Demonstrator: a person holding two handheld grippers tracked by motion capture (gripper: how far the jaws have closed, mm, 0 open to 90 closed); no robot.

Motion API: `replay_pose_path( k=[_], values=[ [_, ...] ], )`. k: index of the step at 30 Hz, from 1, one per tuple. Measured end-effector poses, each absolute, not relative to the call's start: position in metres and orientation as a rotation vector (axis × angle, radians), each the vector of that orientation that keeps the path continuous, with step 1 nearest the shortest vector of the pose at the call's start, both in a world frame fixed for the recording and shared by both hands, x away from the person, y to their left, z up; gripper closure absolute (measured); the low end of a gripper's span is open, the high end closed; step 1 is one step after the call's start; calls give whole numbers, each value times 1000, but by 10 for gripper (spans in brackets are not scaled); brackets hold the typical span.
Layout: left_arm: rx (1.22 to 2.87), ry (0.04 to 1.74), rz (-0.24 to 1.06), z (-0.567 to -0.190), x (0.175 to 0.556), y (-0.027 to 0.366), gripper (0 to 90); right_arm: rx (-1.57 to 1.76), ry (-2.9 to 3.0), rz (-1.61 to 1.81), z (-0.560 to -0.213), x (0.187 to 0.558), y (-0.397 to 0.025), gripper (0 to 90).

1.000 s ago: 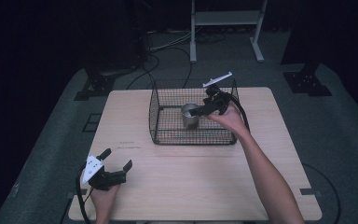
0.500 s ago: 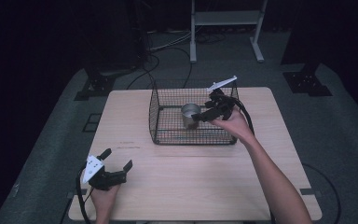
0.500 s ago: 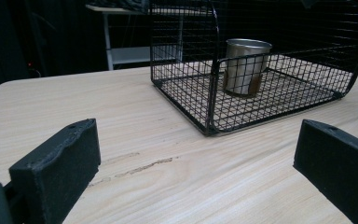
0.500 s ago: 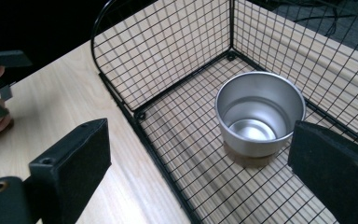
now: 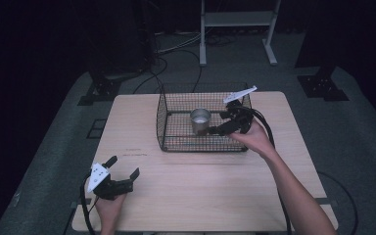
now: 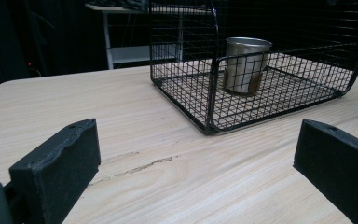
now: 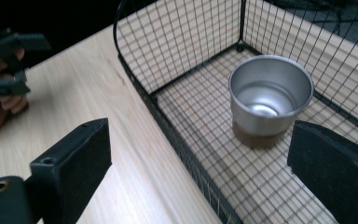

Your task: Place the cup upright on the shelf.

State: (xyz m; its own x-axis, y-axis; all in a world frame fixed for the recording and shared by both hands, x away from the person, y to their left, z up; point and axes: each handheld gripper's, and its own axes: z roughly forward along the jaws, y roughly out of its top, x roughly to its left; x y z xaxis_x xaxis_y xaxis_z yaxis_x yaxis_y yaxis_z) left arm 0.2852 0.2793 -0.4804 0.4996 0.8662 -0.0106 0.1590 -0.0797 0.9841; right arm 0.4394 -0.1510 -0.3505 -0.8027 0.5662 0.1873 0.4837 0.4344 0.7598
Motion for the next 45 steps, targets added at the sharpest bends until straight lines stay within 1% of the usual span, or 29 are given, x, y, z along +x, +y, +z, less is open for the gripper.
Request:
replay_pose_path(
  k=[4,19,34,45],
  values=[
    [1566,911,747,-480,285,279,0,922,2581,1309,-352,428,-157,55],
    [1568,909,748,-480,285,278,0,917,2573,1339,-362,407,-173,55],
    [1573,907,751,-480,285,277,0,944,2561,1347,-384,382,-199,57],
    [1578,907,754,-480,285,277,0,945,2545,1370,-393,364,-212,56]
  ],
)
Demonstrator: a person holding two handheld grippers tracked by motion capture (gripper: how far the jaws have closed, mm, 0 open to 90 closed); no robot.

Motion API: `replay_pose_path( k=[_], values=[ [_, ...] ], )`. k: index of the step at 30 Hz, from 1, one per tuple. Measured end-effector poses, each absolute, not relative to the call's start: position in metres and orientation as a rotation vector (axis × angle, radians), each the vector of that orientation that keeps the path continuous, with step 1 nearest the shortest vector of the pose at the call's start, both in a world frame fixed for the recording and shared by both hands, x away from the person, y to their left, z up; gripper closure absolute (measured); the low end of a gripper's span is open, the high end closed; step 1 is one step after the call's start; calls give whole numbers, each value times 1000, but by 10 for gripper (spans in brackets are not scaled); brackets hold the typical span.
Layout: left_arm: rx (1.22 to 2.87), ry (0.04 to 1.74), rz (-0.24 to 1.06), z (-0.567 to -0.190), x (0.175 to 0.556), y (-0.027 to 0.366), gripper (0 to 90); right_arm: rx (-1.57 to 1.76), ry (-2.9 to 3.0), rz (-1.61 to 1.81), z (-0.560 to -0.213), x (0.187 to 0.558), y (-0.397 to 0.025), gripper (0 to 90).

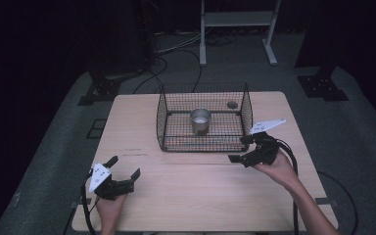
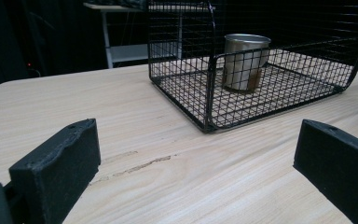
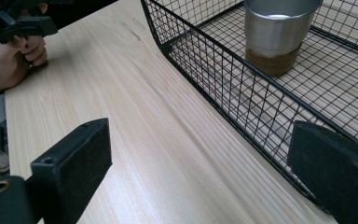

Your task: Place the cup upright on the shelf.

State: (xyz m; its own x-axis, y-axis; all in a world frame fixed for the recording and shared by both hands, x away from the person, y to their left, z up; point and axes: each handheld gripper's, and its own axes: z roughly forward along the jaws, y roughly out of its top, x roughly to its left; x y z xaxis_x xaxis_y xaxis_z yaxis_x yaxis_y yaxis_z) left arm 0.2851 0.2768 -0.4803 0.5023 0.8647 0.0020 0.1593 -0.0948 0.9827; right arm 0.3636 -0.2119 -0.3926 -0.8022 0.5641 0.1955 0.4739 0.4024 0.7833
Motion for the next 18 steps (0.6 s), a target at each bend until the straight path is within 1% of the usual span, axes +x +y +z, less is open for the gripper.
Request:
replay_pose_path(
  k=[7,18],
  values=[
    [1584,908,752,-480,285,277,0,932,2517,1366,-398,350,-220,60],
    [1582,906,751,-480,285,277,0,950,2511,1368,-410,338,-231,60]
  ],
)
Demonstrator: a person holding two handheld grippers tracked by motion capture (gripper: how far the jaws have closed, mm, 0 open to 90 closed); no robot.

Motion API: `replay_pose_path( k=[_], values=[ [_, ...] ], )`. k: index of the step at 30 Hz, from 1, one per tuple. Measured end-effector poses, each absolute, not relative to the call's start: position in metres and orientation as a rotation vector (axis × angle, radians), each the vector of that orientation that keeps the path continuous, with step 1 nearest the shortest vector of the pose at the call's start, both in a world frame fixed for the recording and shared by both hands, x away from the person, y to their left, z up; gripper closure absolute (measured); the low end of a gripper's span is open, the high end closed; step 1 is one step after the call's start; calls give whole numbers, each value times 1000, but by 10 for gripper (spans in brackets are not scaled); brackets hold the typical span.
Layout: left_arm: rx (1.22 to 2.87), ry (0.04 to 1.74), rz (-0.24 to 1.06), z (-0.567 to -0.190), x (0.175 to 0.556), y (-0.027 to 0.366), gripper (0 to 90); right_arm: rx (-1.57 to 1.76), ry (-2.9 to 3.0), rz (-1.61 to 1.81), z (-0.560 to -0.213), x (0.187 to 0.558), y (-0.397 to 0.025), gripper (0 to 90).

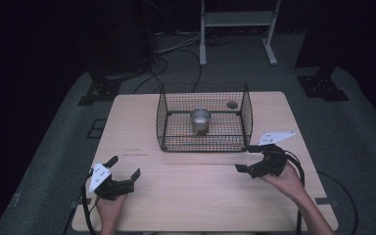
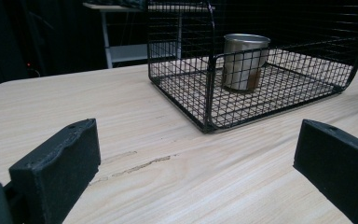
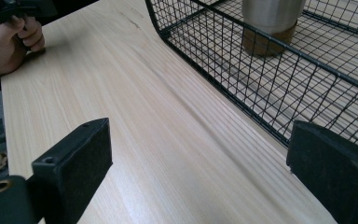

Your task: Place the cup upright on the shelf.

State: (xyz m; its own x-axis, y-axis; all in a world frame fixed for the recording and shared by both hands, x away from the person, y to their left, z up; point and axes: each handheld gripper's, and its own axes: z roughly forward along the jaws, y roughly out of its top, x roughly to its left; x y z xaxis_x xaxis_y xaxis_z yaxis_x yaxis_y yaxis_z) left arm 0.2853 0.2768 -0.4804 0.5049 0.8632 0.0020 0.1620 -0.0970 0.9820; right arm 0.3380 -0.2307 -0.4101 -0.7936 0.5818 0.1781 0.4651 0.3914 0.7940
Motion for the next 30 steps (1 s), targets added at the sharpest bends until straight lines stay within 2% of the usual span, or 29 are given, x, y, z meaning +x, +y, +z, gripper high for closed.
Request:
replay_pose_path(
  k=[30],
  values=[
    [1592,910,755,-480,285,276,0,1075,2436,1399,-440,316,-268,60]
  ],
)
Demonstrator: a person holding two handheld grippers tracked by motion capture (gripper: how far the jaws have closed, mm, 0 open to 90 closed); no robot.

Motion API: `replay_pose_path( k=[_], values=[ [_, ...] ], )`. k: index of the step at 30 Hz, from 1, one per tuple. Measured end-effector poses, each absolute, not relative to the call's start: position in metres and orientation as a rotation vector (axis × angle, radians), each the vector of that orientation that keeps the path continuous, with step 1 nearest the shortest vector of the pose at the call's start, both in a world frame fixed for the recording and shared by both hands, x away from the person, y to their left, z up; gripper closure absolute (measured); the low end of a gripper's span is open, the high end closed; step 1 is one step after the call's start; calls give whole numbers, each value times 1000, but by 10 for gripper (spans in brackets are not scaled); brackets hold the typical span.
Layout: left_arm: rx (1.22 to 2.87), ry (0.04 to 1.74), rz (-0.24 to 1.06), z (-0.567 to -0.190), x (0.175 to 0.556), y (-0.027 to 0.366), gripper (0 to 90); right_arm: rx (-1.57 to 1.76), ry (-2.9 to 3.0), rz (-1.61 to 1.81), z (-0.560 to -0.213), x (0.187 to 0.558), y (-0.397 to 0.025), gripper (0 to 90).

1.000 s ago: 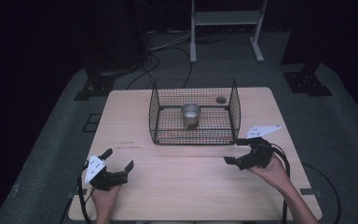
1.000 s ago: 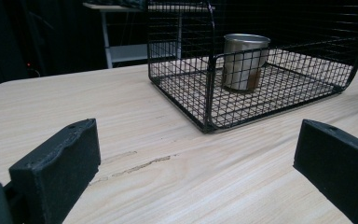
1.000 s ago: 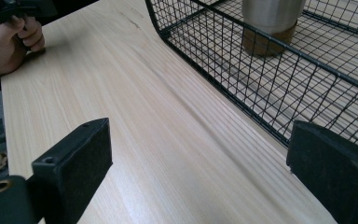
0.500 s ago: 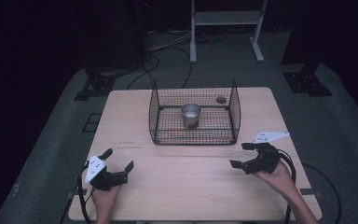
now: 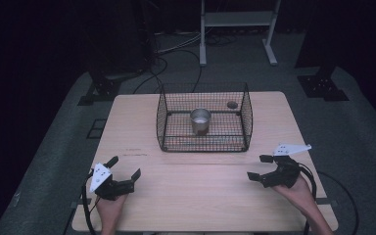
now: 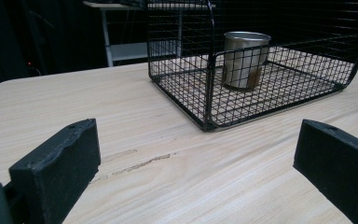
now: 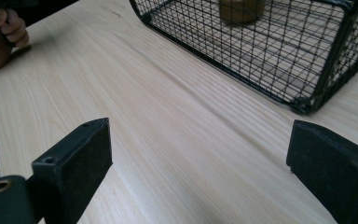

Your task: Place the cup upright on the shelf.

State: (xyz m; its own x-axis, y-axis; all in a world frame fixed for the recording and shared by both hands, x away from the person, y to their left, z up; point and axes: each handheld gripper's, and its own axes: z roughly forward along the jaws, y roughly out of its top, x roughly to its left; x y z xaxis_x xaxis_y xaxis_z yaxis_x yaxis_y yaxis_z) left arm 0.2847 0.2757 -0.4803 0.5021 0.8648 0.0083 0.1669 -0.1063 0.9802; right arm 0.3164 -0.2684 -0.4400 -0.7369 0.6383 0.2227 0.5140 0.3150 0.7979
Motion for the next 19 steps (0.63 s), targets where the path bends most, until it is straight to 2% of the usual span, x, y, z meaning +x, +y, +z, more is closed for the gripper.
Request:
replay_pose_path(
  k=[19],
  values=[
    [1604,908,759,-480,285,273,0,1178,2316,1464,-470,295,-289,60]
  ],
)
